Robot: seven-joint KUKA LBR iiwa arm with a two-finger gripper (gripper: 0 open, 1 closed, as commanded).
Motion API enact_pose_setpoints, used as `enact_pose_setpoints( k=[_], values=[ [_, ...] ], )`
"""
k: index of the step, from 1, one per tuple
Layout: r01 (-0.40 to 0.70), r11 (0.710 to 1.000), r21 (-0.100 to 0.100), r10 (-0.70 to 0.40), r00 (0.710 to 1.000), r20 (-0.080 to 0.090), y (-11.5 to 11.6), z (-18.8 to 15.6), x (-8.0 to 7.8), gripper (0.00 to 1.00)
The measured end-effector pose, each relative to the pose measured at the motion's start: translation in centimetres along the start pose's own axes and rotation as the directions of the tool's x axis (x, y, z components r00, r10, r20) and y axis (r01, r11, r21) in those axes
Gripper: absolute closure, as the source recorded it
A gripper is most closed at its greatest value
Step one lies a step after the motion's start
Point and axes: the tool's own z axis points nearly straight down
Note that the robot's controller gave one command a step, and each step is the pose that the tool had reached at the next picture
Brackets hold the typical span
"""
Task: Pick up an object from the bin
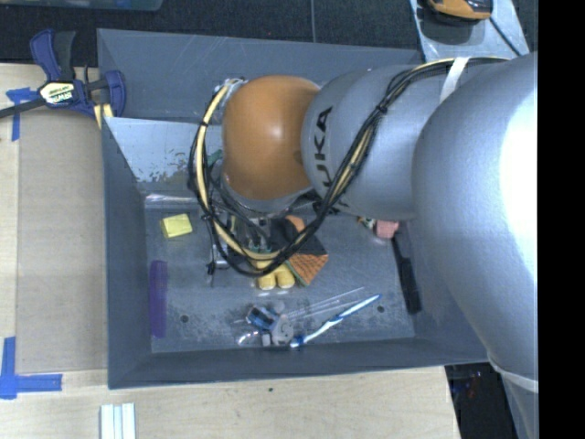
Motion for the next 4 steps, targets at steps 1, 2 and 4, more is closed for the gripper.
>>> enact_pose_setpoints(
  k=[1, 2, 4],
  values=[
    [-0.002, 1.0, -0.002, 0.002, 1.0, 0.006, 0.0, -0.3, -0.2, 0.0],
    [-0.009, 1.0, -0.003, 0.009, 1.0, 0.01, -7.4, 5.1, -3.1, 0.0],
    [-0.026, 1.0, -0.003, 0.026, 1.0, 0.01, -9.8, 3.5, -3.3, 0.0]
  ],
)
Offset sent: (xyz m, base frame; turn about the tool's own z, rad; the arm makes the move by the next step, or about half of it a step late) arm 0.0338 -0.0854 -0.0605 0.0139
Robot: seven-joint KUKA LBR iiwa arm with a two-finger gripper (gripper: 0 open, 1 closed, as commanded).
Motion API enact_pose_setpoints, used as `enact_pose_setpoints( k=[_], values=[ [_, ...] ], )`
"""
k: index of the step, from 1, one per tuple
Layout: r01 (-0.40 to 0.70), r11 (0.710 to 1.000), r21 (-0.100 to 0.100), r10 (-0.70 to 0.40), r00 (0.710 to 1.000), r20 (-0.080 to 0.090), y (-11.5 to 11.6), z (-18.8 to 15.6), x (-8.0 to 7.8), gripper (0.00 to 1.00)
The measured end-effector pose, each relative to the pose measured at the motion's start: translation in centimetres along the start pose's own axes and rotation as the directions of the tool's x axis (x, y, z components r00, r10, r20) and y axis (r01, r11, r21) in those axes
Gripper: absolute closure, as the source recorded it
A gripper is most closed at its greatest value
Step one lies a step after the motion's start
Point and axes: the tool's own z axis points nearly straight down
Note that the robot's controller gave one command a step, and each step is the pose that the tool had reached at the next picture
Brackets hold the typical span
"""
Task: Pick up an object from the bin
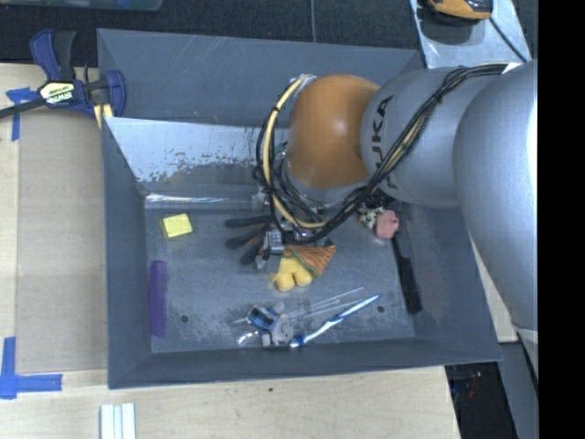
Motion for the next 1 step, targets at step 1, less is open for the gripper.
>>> enact_pose_setpoints(
  k=[1],
  values=[
    [-0.173, 0.985, -0.005, 0.173, 0.985, -0.002, -2.34, 2.36, -2.4, 0.0]
  ],
)
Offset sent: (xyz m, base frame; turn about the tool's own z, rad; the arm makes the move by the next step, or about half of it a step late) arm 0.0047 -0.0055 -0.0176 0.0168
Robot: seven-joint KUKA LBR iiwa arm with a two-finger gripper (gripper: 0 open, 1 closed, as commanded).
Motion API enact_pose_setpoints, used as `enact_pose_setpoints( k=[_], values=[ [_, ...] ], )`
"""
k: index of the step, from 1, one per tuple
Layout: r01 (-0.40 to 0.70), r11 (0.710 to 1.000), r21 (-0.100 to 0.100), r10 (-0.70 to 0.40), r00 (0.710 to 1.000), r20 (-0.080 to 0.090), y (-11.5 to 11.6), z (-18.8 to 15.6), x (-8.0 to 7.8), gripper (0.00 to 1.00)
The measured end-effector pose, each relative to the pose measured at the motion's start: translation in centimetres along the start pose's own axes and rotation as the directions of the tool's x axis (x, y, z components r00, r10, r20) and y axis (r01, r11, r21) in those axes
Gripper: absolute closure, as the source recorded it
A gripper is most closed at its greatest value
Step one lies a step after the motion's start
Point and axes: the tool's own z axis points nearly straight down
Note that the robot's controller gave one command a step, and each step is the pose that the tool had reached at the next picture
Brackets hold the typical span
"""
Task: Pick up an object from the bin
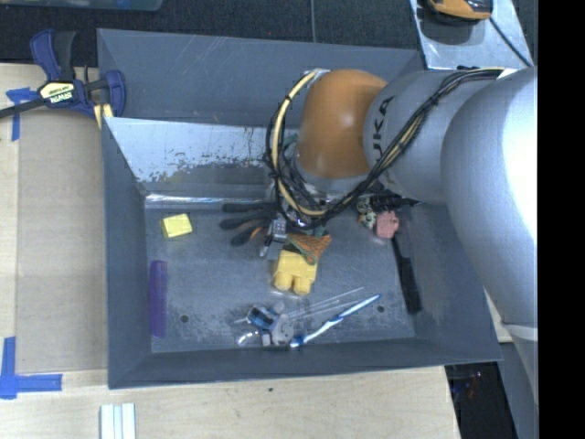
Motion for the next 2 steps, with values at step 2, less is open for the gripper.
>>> enact_pose_setpoints(
  k=[2],
  values=[
    [0.155, 0.988, 0.003, -0.155, 0.988, 0.001, 1.39, -0.65, 2.11, 1.0]
  ],
)
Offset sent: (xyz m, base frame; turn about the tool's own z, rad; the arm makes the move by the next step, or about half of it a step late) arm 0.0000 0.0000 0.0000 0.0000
